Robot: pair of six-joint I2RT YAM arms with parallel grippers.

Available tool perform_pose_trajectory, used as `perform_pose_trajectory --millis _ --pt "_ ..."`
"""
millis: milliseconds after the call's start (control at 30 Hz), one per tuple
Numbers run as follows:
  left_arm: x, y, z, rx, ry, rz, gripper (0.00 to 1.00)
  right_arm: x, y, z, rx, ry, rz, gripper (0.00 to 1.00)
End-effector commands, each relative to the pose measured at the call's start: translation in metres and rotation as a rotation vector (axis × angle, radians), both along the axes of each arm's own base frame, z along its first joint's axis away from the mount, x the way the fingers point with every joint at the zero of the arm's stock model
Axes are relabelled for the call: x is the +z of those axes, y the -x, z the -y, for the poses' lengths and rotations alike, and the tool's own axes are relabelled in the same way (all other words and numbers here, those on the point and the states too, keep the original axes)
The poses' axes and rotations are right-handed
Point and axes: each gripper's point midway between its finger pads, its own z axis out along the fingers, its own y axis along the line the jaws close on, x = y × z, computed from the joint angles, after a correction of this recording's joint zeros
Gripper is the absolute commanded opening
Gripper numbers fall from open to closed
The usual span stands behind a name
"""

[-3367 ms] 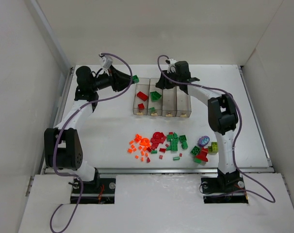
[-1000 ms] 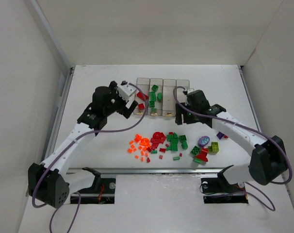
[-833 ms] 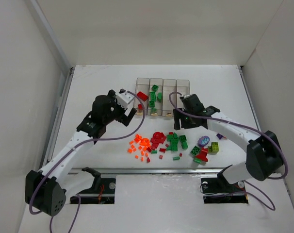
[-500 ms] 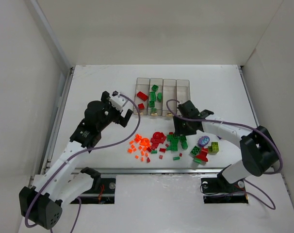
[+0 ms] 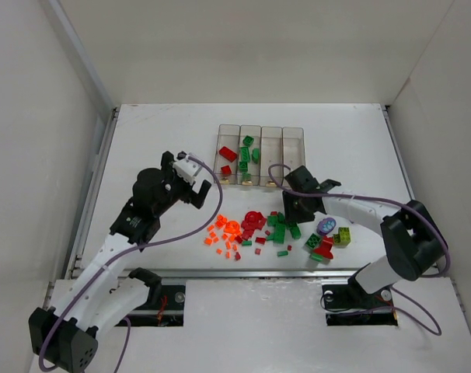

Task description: Sort the legos into containers by color

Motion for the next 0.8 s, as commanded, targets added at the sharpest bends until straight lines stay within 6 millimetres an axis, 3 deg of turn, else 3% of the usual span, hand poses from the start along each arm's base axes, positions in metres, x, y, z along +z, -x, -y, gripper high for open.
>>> perform_pose_trajectory --millis 0,100,200,333,433,533,733,767 --pt "0.014 0.004 0.007 -0.030 0.051 0.043 1.00 -0.003 -0.006 0.002 -0.035 0.004 0.014 0.48" --pt "0.006 0.005 0.008 -0.026 0.061 0.023 1.00 -0.003 -0.003 -0.001 -0.027 -0.012 0.003 0.44" --pt "0.011 0.006 0.010 -0.034 0.080 0.034 1.00 -0.007 0.001 -0.001 -0.023 -0.016 -0.009 0.37" --pt "0.011 0.007 0.011 -0.044 0.082 0.033 1.00 -0.006 0.000 -0.003 -0.028 -0.036 0.000 0.24" --pt "0.007 0.008 0.011 -0.044 0.079 0.024 1.00 -0.007 -0.001 -0.002 -0.043 -0.031 0.004 0.08" --pt "0.005 0.008 0.011 -0.044 0.079 0.024 1.00 0.009 -0.013 -0.002 -0.056 -0.029 0.058 0.00" --pt "0.004 0.006 0.008 -0.022 0.074 0.027 1.00 0.047 -0.035 0.002 -0.096 -0.005 0.166 0.00" --pt "0.000 0.005 0.006 -0.011 0.068 0.020 1.00 0.061 -0.042 -0.004 -0.094 -0.023 0.205 0.00"
